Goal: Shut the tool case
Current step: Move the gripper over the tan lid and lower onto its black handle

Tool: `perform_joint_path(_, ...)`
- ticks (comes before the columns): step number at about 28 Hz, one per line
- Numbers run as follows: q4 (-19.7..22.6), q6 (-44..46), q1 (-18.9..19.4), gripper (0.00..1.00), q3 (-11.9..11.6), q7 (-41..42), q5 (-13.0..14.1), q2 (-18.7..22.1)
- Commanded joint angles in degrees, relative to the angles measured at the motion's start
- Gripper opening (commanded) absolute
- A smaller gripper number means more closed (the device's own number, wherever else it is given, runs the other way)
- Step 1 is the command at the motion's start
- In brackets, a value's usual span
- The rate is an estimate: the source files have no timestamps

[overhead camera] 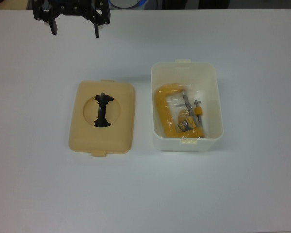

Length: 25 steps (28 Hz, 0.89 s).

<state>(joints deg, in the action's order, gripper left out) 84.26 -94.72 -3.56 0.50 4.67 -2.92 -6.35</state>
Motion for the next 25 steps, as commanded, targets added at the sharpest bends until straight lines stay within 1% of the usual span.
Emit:
perform_joint_path(1,0.20,1.64,0.49,1.00,0.37,-0.35,-1.03,0.46)
perform_joint_path(21,1.00,1.73,0.49,1.00,0.55,-0.36,-1.03,-0.24)
perform_joint_path(25,2.93,0.85,0.49,1.00,0.64,-0.36,-1.03,-0.85)
